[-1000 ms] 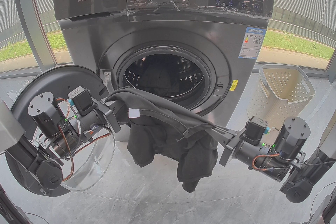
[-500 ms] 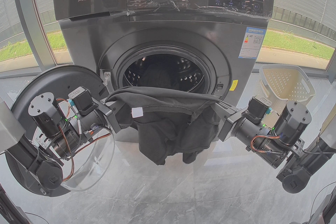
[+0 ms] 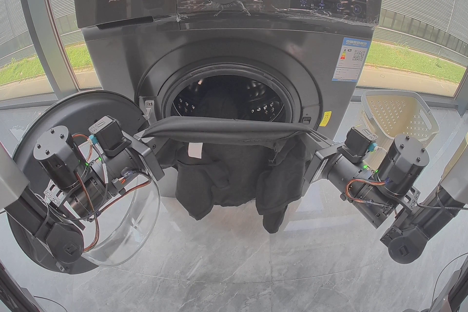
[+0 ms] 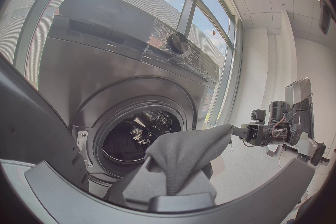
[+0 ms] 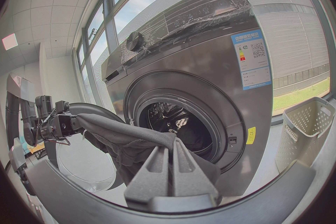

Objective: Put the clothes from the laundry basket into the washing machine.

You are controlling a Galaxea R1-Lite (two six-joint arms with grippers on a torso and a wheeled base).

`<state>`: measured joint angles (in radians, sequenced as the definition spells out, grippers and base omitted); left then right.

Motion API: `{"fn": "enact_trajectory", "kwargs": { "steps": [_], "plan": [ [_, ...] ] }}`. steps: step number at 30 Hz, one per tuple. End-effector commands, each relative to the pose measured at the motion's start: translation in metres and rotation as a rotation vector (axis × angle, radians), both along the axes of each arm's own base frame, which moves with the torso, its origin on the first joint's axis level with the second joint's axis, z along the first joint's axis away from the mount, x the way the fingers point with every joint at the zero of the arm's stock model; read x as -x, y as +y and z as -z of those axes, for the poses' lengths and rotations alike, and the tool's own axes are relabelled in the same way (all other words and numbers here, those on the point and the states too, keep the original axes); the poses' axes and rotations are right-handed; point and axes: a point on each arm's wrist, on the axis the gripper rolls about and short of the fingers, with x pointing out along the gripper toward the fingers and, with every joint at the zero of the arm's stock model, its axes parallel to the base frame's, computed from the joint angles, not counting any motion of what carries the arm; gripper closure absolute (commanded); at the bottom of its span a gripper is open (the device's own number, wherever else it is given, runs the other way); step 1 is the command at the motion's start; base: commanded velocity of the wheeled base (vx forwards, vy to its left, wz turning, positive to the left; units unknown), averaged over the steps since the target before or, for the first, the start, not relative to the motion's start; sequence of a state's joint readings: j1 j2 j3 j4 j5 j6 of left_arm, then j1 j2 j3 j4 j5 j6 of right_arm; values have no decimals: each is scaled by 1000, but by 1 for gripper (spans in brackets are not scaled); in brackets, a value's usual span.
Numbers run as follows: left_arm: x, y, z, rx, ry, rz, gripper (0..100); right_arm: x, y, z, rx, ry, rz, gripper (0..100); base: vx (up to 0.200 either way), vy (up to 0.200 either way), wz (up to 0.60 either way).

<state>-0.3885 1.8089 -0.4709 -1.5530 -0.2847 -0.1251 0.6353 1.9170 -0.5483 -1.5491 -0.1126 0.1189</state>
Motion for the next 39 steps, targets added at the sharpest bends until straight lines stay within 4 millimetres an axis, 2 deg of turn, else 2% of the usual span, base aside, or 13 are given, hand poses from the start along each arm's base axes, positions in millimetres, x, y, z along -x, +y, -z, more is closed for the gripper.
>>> {"fn": "enact_trajectory", "kwargs": {
  "steps": [1,10,39],
  "plan": [
    [0,4,-4,6,-14,-13,100,-3,-1,1,0,0,14,100,0,0,0],
    [-1,7,-5,8,-18,-26,100,-5,2,-3,-18,-10,60,100,0,0,0],
    [1,10,-4,3,-13,-20,100,-5,4,-4,-23,-10,54,100,0,0,0]
  ]
}}
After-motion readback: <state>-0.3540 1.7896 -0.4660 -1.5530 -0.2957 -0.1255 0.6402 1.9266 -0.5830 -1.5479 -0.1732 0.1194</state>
